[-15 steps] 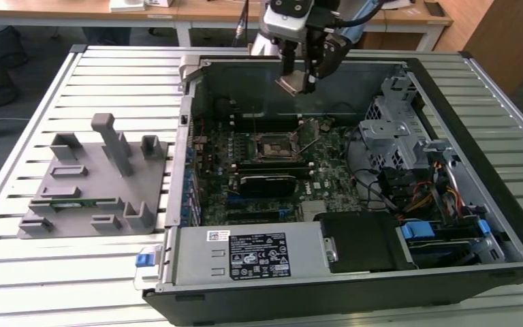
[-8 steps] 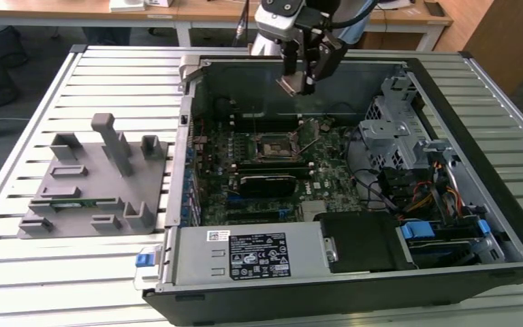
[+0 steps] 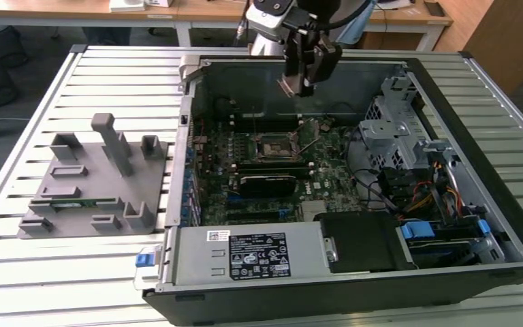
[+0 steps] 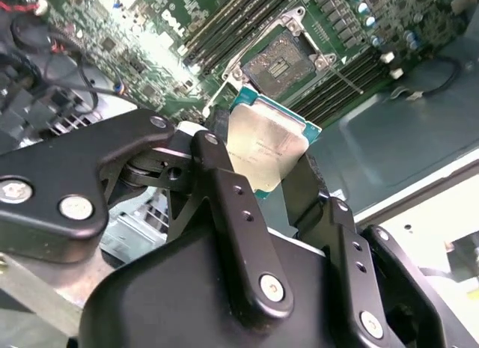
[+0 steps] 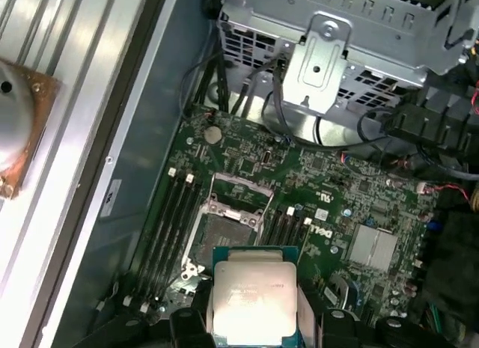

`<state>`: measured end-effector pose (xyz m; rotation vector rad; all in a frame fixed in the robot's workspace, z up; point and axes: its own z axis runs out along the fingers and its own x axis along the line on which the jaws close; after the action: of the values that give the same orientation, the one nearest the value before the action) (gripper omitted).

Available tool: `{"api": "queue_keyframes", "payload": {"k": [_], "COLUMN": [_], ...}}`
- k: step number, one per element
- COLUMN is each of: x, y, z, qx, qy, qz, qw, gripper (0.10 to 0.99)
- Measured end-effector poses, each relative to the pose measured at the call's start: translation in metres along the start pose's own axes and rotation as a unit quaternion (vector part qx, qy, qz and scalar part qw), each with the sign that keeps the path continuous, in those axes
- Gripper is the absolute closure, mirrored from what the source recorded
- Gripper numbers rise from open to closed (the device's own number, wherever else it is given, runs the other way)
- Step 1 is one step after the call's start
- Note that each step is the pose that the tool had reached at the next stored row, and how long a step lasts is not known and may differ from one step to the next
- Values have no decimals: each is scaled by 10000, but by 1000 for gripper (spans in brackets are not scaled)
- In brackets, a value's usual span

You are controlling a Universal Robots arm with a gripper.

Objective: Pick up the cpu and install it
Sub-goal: 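Place the cpu into insertion slot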

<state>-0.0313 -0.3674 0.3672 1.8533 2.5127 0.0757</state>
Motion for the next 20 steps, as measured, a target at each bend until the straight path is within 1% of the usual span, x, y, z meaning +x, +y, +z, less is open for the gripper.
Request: {"api": "queue_keyframes", "payload": {"k": [2,4,7,10,14,18,20], "x": [0,0,0,3,21,54,69], "y": [-1,-1,-1,-1,1,-11,-23], "z": [6,14,23,28,39,86,112], "qx": [-3,-5,-9,-12,-14,-16,-15], "qy": [-9,-18,-30,-41,-49,-55,-68], "qz": [184,362,611,823,968,1099,1184], "qw": [9998,9993,9981,9966,9953,9939,9929], "gripper": [553,553,553,553,553,553,553]}}
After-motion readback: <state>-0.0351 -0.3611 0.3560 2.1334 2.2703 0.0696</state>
